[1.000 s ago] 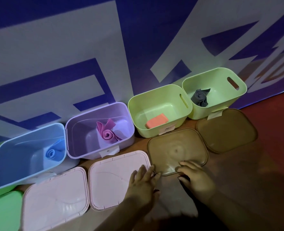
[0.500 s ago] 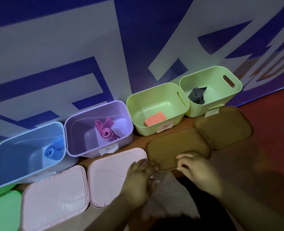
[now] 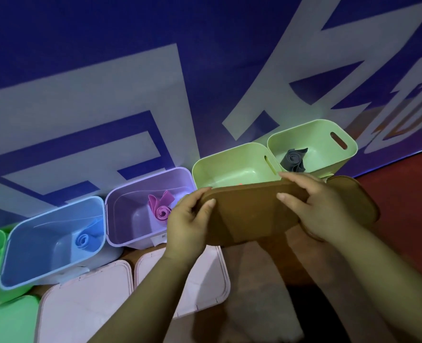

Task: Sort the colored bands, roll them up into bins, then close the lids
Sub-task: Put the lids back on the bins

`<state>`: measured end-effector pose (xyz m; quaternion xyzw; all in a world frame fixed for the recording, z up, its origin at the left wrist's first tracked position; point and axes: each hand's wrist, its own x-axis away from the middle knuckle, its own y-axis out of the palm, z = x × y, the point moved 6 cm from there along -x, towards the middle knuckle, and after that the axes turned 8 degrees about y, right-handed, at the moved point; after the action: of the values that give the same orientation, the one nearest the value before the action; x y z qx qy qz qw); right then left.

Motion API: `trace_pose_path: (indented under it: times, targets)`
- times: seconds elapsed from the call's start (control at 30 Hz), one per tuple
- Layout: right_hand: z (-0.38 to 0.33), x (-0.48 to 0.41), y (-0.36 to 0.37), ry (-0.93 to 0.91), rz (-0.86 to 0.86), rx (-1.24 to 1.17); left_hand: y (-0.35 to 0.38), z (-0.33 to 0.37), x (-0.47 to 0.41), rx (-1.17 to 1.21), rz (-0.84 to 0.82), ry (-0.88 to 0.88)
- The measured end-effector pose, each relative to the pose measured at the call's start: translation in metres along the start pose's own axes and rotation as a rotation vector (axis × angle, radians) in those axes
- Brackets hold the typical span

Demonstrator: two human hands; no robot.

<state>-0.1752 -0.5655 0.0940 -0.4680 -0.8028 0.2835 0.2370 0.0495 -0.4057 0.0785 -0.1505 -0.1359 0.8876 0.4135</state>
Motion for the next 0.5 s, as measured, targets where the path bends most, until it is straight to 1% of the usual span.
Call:
trace_pose_path:
  times: [0.07, 0.17, 0.23, 0.33, 0.43, 0.5]
  targets:
    - [0.005, -0.012, 0.005, 0.061, 0.008, -0.188, -0.005, -0.002, -0.012, 0.026, 0.087, -0.086]
    - [0.005, -0.028, 0.015, 0.095, 0.035, -0.292, -0.004, -0.004, -0.031, 0.115, 0.197, -0.168]
    - [0.004, -0.04, 0.022, 0.104, 0.04, -0.244, 0.001, -0.007, -0.046, 0.14, 0.221, -0.174]
    - [0.004, -0.056, 0.038, 0.081, -0.035, -0.055, 0.013, -0.017, -0.07, 0.065, 0.195, -0.189]
    - [0.008, -0.07, 0.049, 0.045, -0.1, 0.072, 0.028, -0.024, -0.087, 0.005, 0.079, -0.151]
    - [0.011, -0.081, 0.053, 0.006, -0.112, 0.147, 0.039, -0.024, -0.092, -0.032, -0.012, -0.069]
